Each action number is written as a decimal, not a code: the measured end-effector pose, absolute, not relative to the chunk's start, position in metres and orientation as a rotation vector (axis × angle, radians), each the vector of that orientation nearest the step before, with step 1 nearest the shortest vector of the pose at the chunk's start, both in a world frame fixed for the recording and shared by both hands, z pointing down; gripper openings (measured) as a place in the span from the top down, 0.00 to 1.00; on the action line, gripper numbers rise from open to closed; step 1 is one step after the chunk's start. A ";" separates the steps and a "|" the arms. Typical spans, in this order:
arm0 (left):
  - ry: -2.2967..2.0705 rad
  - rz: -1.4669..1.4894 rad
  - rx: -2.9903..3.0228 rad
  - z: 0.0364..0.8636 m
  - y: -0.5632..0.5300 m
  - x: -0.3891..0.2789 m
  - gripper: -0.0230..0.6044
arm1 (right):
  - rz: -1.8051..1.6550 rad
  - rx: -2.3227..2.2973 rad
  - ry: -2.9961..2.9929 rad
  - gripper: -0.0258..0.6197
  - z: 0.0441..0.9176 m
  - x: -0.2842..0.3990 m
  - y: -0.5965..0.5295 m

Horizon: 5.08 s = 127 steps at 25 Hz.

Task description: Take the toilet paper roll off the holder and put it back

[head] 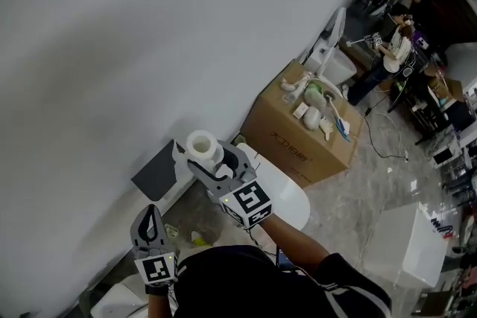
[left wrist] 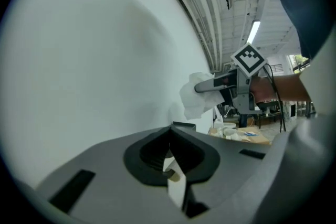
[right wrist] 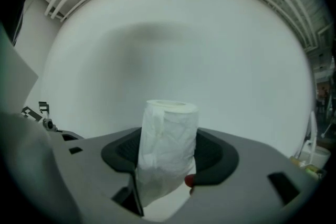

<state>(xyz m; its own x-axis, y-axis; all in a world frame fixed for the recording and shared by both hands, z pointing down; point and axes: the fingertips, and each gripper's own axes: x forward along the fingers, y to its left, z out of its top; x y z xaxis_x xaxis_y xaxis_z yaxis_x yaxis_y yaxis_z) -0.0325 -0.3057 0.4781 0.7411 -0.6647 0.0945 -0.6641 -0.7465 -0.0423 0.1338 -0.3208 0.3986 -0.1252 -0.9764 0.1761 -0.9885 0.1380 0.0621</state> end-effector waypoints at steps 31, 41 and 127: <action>1.725 -0.365 -2.491 0.420 -0.052 -0.084 0.94 | 0.125 1.665 -2.551 0.55 0.378 0.165 -0.096; 1.513 -0.429 -2.305 0.382 -0.037 -0.082 0.94 | 0.114 1.655 -2.570 0.55 0.371 0.154 -0.081; 1.848 -0.263 -2.429 0.419 -0.055 -0.145 0.94 | -0.012 1.612 -2.464 0.55 0.443 0.048 -0.379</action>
